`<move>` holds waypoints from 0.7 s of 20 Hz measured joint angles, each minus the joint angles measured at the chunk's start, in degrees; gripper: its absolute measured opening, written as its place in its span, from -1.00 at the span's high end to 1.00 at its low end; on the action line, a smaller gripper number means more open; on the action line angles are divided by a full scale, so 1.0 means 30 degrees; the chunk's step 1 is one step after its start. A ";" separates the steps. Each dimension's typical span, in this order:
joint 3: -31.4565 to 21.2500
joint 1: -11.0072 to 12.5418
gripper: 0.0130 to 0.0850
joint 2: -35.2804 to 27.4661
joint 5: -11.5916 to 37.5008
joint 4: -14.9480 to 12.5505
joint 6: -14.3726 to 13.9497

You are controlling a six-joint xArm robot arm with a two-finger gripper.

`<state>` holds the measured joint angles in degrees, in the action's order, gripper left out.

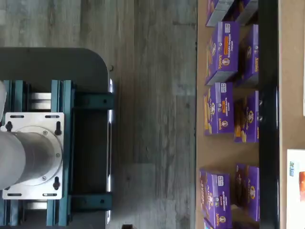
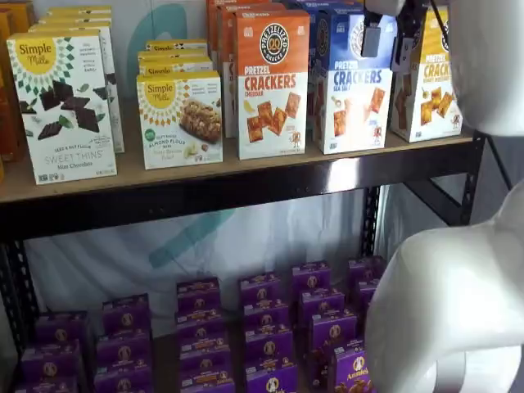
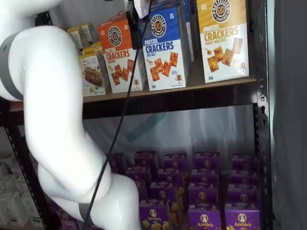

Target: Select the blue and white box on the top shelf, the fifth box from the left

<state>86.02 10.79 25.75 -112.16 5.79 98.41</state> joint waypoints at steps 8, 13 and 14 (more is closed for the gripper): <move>0.0732 -0.0313 -1.00 -0.0708 -0.0809 -0.0551 -0.0112; 0.1304 0.0442 -1.00 -0.0979 -0.1228 0.1080 -0.0056; 0.1483 0.0709 -1.00 -0.1022 -0.1260 0.1630 -0.0035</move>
<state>90.46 12.92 22.68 -115.94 10.68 98.31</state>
